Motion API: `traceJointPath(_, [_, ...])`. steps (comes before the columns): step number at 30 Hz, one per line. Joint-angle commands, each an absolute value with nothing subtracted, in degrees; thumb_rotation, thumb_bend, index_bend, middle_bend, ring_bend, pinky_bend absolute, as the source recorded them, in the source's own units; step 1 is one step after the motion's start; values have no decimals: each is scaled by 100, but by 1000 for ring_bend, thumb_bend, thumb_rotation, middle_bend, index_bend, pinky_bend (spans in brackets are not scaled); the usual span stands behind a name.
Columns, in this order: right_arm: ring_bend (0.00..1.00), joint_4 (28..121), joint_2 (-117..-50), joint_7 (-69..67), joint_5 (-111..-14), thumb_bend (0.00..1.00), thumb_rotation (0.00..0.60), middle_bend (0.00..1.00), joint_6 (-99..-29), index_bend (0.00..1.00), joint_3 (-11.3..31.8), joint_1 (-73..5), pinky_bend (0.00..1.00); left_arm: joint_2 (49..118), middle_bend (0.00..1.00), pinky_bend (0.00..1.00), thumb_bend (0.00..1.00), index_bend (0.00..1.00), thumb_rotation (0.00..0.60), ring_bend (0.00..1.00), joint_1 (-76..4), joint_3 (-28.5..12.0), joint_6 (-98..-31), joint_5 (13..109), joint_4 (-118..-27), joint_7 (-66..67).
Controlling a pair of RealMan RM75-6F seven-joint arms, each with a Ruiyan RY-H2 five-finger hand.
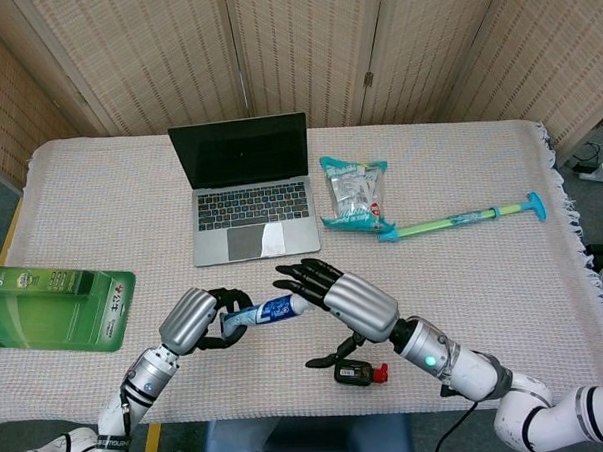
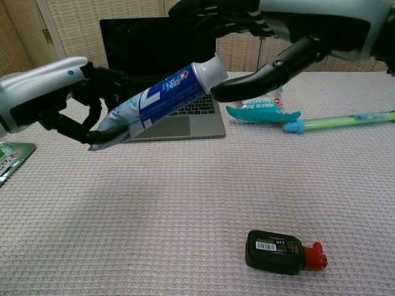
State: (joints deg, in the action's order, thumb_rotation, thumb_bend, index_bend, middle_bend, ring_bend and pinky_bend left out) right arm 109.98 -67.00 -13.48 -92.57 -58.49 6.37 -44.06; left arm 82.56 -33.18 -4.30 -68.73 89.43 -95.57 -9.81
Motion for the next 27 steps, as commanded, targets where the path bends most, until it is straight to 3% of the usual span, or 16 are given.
traceJointPath(1, [0, 11034, -6504, -1346, -9238, 104, 333, 0, -5918, 0, 625, -4321, 0, 8277, 894, 743, 805, 880, 600, 785, -3278, -367, -6842, 8904, -9324, -852])
traceJointPath(11, [0, 10895, -6054, -1516, -9313, 104, 329, 0, -6360, 0, 506, -3919, 0, 8542, 884, 743, 818, 825, 600, 742, -3128, -495, -6390, 7363, -8584, 1375])
traceJointPath(18, [0, 10707, -5885, -1536, -9240, 103, 329, 0, -6501, 0, 399, -3664, 0, 8733, 805, 710, 813, 695, 600, 677, -3095, -564, -6301, 6422, -8658, 2560])
traceJointPath(22, [0, 10618, -5819, -1582, -9234, 104, 329, 0, -6602, 0, 372, -3538, 0, 8795, 699, 638, 605, 550, 600, 586, -3137, -602, -6151, 5883, -8731, 2956])
traceJointPath(24, [0, 10594, -5782, -1596, -9231, 104, 329, 0, -6660, 0, 368, -3479, 0, 8808, 608, 616, 469, 431, 600, 512, -3146, -626, -6135, 5677, -8797, 3075])
traceJointPath(27, [0, 10560, -5707, -1615, -9245, 103, 330, 0, -6761, 0, 352, -3376, 0, 8788, 437, 547, 362, 222, 600, 368, -3129, -663, -6178, 5514, -8954, 3100])
